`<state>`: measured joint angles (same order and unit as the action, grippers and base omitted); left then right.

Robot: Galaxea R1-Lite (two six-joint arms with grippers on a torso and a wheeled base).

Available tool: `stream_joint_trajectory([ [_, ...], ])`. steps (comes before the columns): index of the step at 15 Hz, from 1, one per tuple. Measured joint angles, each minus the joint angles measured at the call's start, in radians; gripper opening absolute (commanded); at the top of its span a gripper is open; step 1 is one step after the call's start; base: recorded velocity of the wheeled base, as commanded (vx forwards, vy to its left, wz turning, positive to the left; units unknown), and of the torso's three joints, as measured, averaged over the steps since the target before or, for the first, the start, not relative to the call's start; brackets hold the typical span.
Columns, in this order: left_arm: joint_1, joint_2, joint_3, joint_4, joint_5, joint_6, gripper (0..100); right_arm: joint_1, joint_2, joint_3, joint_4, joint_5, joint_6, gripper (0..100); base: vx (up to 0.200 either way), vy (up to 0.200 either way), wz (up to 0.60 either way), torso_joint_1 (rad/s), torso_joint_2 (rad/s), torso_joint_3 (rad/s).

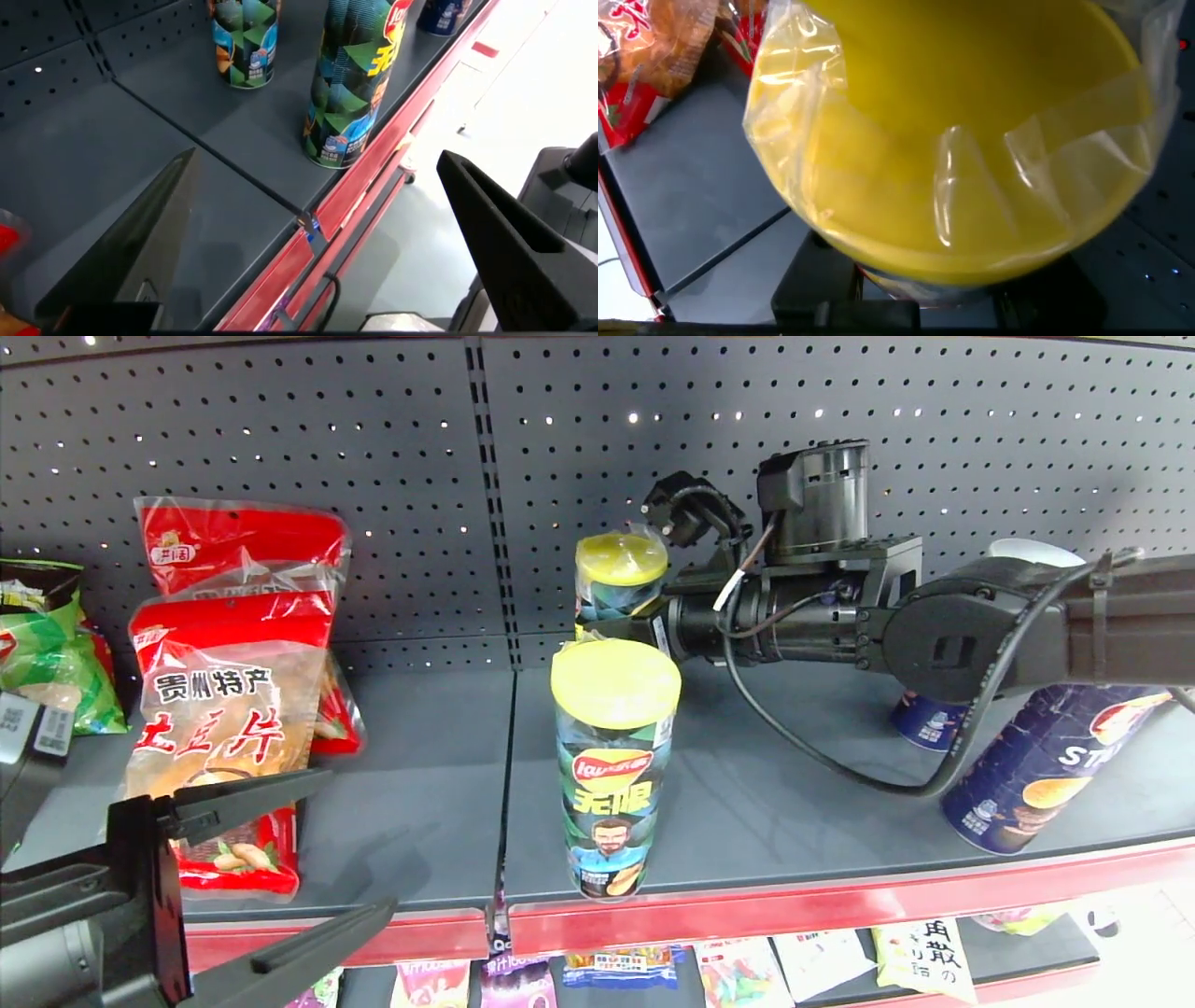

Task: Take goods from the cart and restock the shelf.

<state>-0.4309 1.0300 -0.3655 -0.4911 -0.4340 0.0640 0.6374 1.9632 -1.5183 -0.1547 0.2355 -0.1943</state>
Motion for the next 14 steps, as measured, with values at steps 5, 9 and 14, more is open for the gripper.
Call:
stream_joint_trajectory([
  [5,0.0,0.006,0.001,-0.001,-0.001,0.0,100,-0.025,-0.026,0.034,0.003,-0.006,-0.001,0,0.0,0.0,0.0,0.0,0.0,0.0],
  [9,0.0,0.009,0.001,0.01,-0.001,0.0,100,-0.027,-0.037,0.053,0.0,-0.006,0.001,0,0.0,0.0,0.0,0.0,0.0,0.0],
  [14,0.0,0.009,-0.004,0.012,0.0,0.0,100,-0.02,-0.046,0.062,-0.001,-0.006,0.021,100,0.0,0.0,0.0,0.0,0.0,0.0],
])
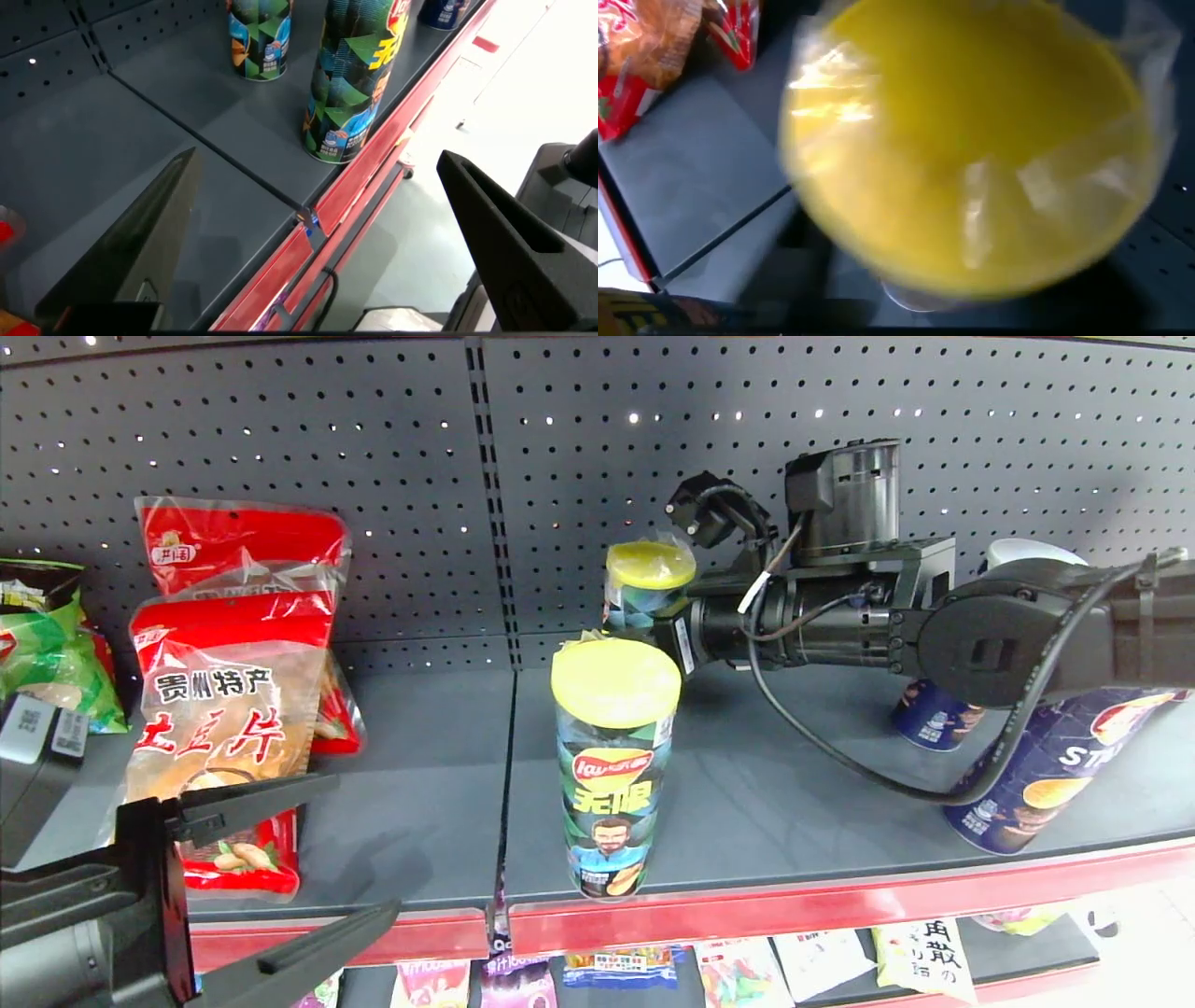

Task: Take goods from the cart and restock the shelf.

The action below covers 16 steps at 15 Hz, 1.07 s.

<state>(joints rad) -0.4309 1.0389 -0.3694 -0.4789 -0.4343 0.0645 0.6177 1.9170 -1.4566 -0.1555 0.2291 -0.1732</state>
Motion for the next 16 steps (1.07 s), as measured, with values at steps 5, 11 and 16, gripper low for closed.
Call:
stream_joint_trajectory([
  [5,0.0,0.0,0.003,0.0,0.0,0.0,100,0.012,-0.038,0.053,0.002,-0.022,0.012,100,0.0,0.0,0.0,0.0,0.0,0.0],
  [11,0.0,0.031,-0.006,-0.001,0.02,0.002,100,0.013,-0.194,0.289,0.0,-0.067,0.012,100,0.0,0.0,0.0,0.0,0.0,0.0],
  [16,0.0,0.103,-0.036,-0.006,0.051,0.019,100,0.046,-0.384,0.511,-0.001,-0.118,0.008,100,0.0,0.0,0.0,0.0,0.0,0.0],
])
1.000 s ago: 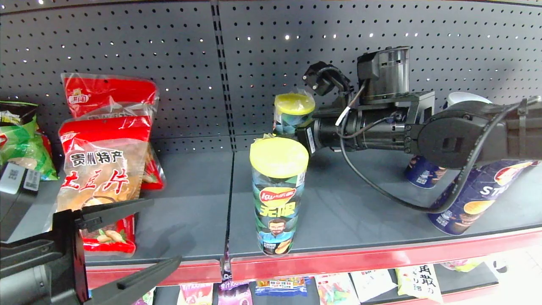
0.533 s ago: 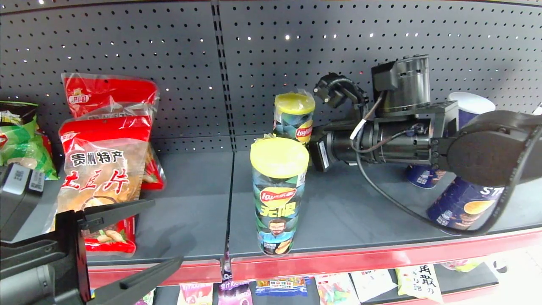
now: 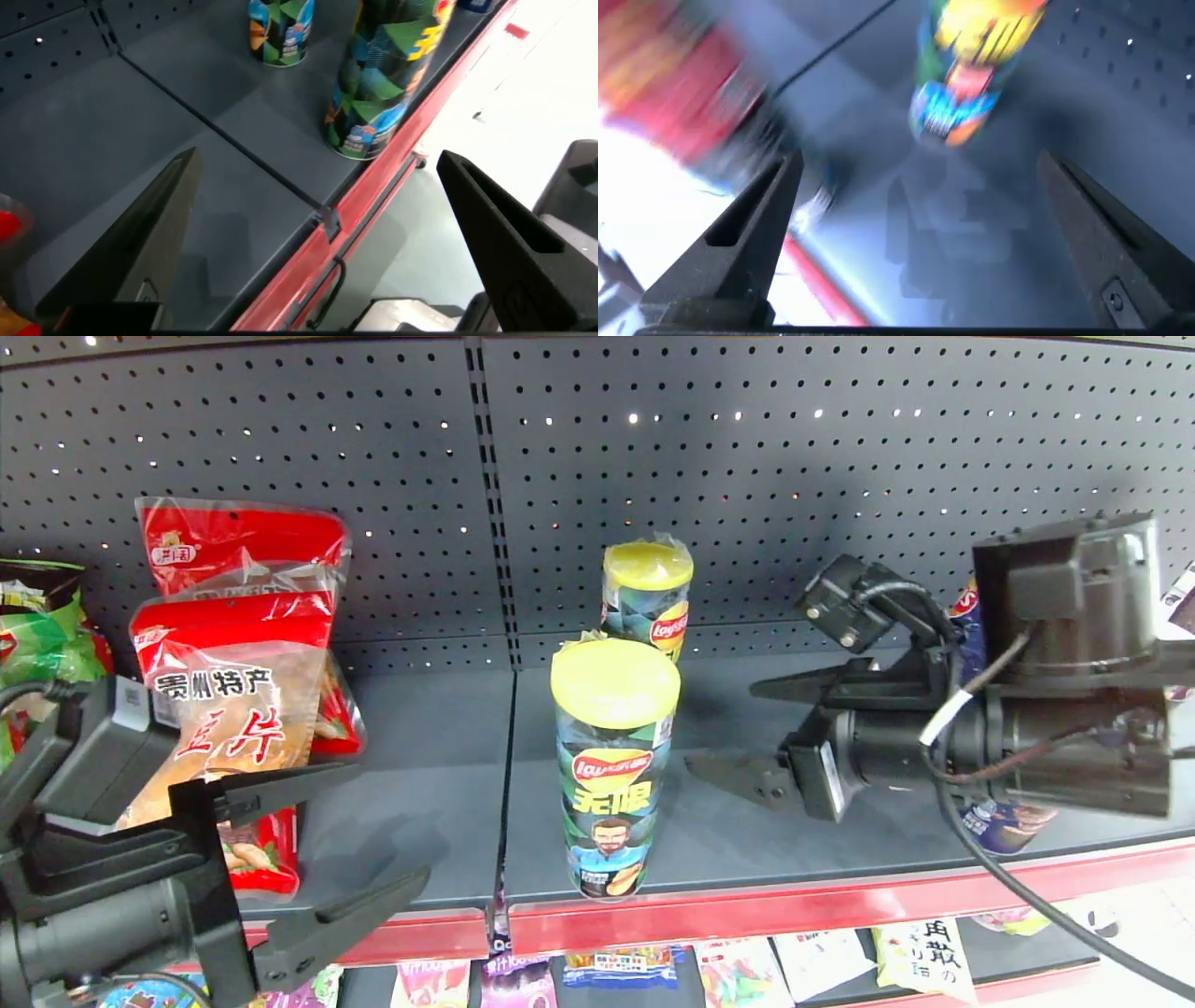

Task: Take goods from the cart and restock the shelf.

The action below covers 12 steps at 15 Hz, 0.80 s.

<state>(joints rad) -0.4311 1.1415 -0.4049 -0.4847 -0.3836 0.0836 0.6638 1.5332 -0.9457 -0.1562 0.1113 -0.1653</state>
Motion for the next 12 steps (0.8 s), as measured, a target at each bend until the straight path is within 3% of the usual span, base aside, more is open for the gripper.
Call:
stream_joint_trajectory([
  [7,-0.009,0.17,-0.069,-0.003,0.034,0.062,100,0.117,-0.378,0.347,0.005,-0.044,-0.004,100,0.0,0.0,0.0,0.0,0.0,0.0],
  [12,-0.066,0.294,-0.135,-0.003,0.09,0.066,100,0.115,-0.671,0.509,0.026,-0.118,-0.006,100,0.0,0.0,0.0,0.0,0.0,0.0],
])
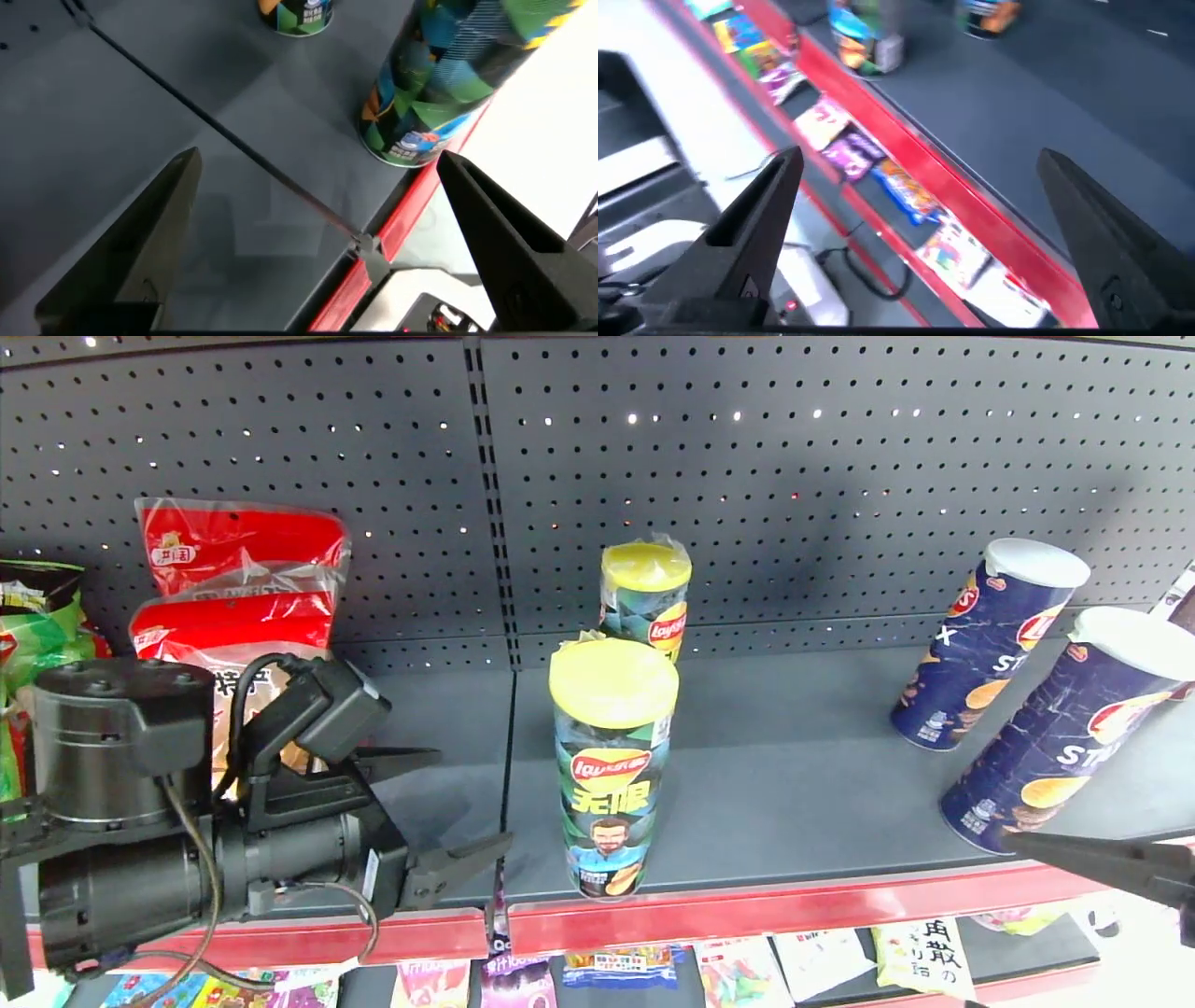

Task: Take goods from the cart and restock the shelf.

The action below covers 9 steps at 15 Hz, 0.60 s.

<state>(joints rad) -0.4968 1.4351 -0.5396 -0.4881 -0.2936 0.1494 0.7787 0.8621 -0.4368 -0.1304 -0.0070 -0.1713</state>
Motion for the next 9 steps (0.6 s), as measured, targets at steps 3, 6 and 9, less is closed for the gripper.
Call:
stream_joint_trajectory([
  [3,-0.007,0.044,-0.007,0.002,0.014,0.001,100,-0.042,-0.134,0.004,0.08,-0.047,0.004,100,0.0,0.0,0.0,0.0,0.0,0.0],
  [6,-0.011,0.078,-0.01,0.002,0.025,0.041,100,-0.165,-0.251,-0.006,0.141,-0.055,0.009,100,0.0,0.0,0.0,0.0,0.0,0.0],
  [9,-0.027,0.109,-0.012,0.004,0.036,0.061,100,-0.322,-0.344,-0.007,0.186,-0.055,0.063,100,0.0,0.0,0.0,0.0,0.0,0.0],
])
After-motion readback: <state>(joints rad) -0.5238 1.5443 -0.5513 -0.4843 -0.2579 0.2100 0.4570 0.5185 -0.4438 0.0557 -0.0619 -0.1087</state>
